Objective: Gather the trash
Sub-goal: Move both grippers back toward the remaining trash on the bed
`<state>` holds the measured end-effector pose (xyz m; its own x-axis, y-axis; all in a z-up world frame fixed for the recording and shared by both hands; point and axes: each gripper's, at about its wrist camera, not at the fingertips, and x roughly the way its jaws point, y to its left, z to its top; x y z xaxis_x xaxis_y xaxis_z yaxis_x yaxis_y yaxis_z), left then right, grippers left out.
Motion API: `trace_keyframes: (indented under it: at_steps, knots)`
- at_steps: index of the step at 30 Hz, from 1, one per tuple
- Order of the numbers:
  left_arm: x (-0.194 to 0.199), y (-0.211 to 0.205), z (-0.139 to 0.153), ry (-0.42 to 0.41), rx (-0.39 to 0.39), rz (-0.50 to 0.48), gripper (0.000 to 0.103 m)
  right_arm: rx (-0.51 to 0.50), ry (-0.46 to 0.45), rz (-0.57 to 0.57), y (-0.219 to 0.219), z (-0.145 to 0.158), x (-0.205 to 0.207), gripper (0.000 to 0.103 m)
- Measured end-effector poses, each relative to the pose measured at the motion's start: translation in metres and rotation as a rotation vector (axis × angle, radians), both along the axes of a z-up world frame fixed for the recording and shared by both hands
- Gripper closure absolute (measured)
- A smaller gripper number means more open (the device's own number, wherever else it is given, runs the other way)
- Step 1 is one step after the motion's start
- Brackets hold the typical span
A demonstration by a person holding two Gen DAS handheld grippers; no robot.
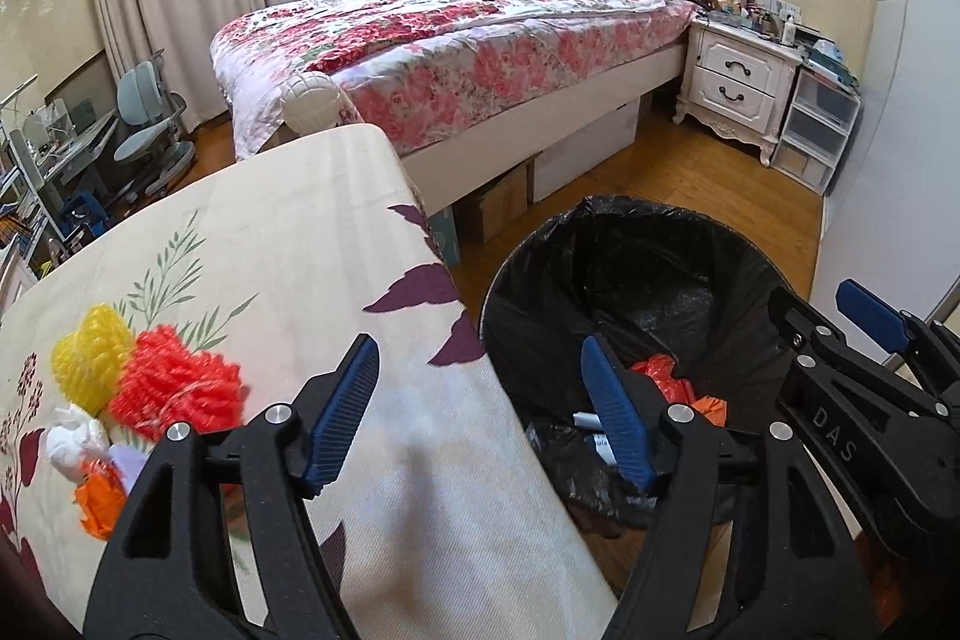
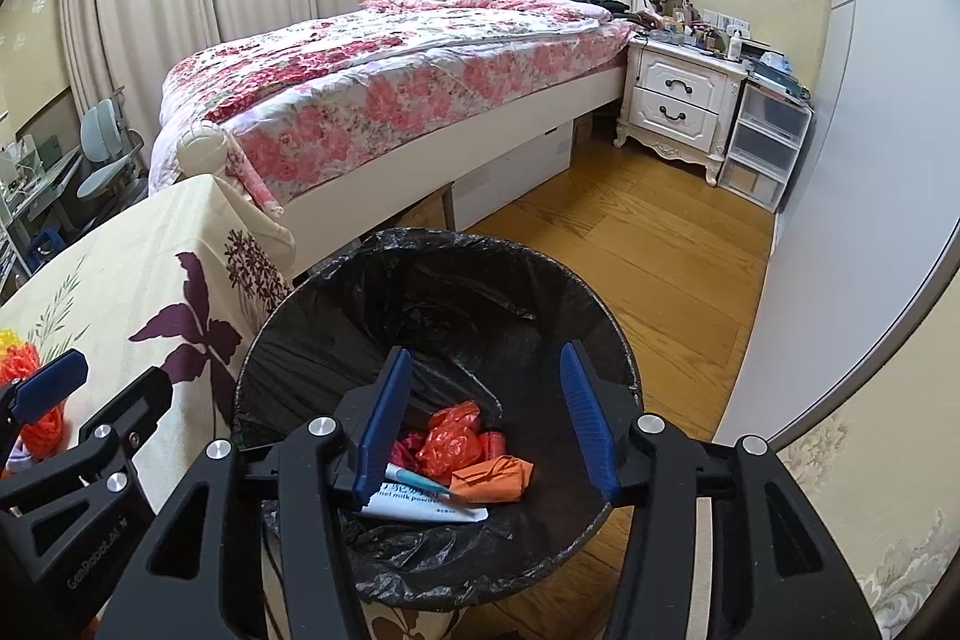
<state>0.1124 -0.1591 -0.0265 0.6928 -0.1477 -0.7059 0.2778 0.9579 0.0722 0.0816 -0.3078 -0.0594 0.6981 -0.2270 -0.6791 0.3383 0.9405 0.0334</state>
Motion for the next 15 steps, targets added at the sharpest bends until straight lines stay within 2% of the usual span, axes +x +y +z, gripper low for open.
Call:
trace_keyframes:
  at_steps: [15]
  knots:
    - [-0.065,0.069,0.001,0.032,-0.013,0.073,0.034,0.002,0.004,0.145,0.056,0.005,-0.033,0.05]
